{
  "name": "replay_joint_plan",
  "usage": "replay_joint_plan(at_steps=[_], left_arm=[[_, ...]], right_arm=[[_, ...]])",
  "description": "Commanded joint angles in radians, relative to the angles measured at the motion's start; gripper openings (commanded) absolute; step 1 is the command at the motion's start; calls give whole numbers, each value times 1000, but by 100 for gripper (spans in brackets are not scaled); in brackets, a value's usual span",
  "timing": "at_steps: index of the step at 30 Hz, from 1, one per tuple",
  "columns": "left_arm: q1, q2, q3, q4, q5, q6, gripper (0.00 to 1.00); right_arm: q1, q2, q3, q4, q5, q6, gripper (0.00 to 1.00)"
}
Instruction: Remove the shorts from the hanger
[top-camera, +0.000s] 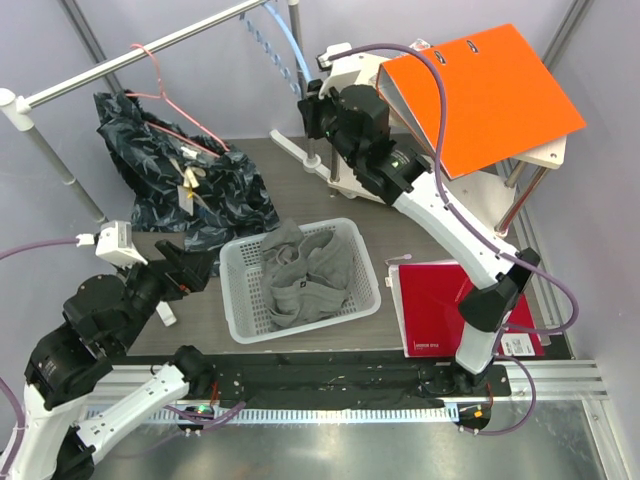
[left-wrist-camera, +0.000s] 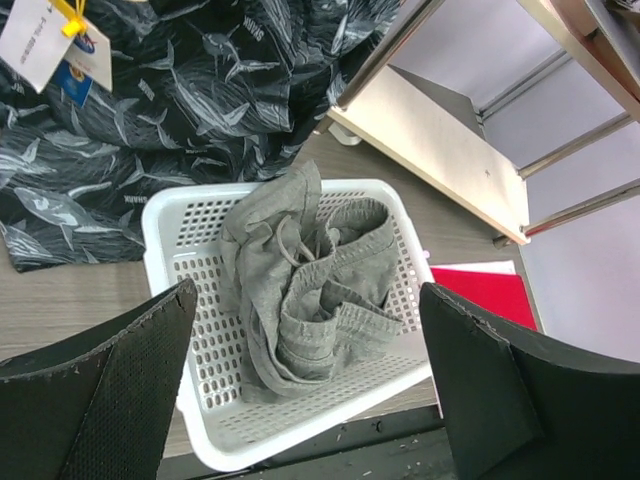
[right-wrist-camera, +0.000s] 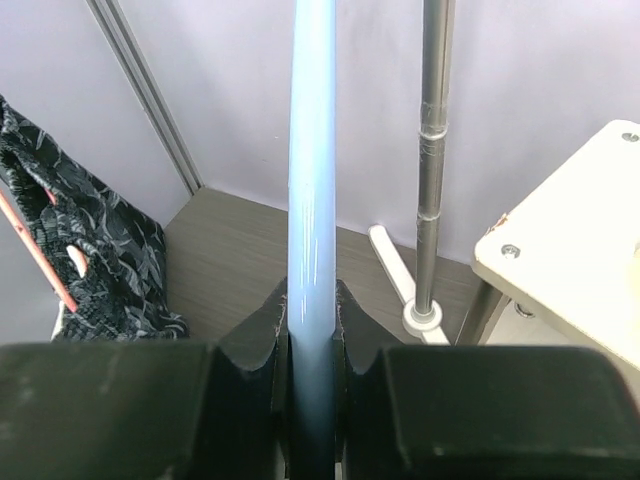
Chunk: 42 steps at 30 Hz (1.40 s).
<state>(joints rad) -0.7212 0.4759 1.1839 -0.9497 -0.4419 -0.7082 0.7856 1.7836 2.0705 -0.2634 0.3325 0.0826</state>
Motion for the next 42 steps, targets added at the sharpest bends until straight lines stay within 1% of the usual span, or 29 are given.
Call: replay_joint_plan(at_steps=[1, 2, 3, 5, 9, 13, 14, 15, 17, 18, 19, 21, 22, 24, 25, 27, 28, 30, 31, 33, 34, 35, 36, 37, 38, 39, 40, 42], left_arm=[[-4, -25, -30, 55, -24, -56, 90], [-4, -26, -32, 54, -26, -62, 90], [-3, -22, -29, 49, -26, -71, 90], [-4, -16, -17, 40, -17, -91, 89], [-4, -3, 0, 26, 3, -125, 88], [-4, -8, -7, 28, 23, -171, 87], [-4, -11, -15, 29, 31, -178, 87], [-4, -14, -18, 40, 34, -195, 87], [-4, -22, -21, 63, 60, -212, 89], [-3, -25, -21, 99, 72, -212, 89], [-4, -26, -18, 117, 83, -212, 90], [-3, -16, 2, 132, 98, -220, 90], [-4, -8, 11, 129, 103, -221, 90], [-4, 15, 23, 132, 123, -237, 89], [-3, 20, 20, 149, 132, -237, 89], [-4, 39, 0, 161, 163, -249, 89], [-4, 46, -7, 170, 172, -254, 89], [-4, 72, -18, 163, 178, -261, 89], [-4, 79, -20, 158, 172, -276, 89], [-4, 90, -26, 160, 164, -290, 89], [-3, 89, -30, 167, 152, -298, 89], [-3, 87, -33, 184, 144, -306, 88], [-3, 87, -35, 193, 135, -304, 88], [-4, 83, -35, 201, 114, -306, 89], [-4, 82, -32, 203, 97, -306, 89], [-4, 84, -29, 200, 82, -306, 89], [-4, 87, -26, 200, 66, -304, 89], [-4, 95, -20, 200, 37, -295, 88]], right_arm=[[-58, 45, 79, 92, -102, 48, 1], [-74, 71, 97, 82, -119, 66, 1], [-85, 85, 103, 81, -172, 81, 1], [-111, 114, 109, 81, -210, 117, 1], [-128, 155, 134, 59, -272, 132, 1], [-134, 146, 114, 24, -314, 141, 2], [-132, 142, 94, 18, -320, 143, 11], [-134, 137, 96, 4, -320, 147, 46], [-135, 135, 129, -71, -311, 157, 78], [-135, 134, 144, -101, -305, 169, 99], [-137, 123, 160, -164, -302, 174, 100], [-135, 102, 188, -224, -293, 184, 100], [-135, 56, 180, -267, -288, 201, 100], [-135, -10, 93, -286, -282, 236, 100], [-137, -77, 9, -302, -279, 250, 100], [-135, -145, -73, -336, -260, 276, 100], [-134, -171, -137, -382, -260, 281, 100], [-132, -245, -202, -434, -245, 293, 100], [-131, -278, -295, -454, -251, 305, 100], [-105, -380, -404, -444, -285, 301, 100], [-94, -412, -500, -427, -280, 299, 100], [-59, -443, -548, -412, -276, 305, 100], [-40, -508, -594, -389, -280, 307, 100], [-16, -533, -660, -335, -300, 298, 100], [7, -556, -684, -311, -296, 283, 100], [62, -585, -697, -286, -283, 275, 100], [87, -590, -708, -239, -271, 267, 100], [121, -578, -684, -202, -265, 240, 100]])
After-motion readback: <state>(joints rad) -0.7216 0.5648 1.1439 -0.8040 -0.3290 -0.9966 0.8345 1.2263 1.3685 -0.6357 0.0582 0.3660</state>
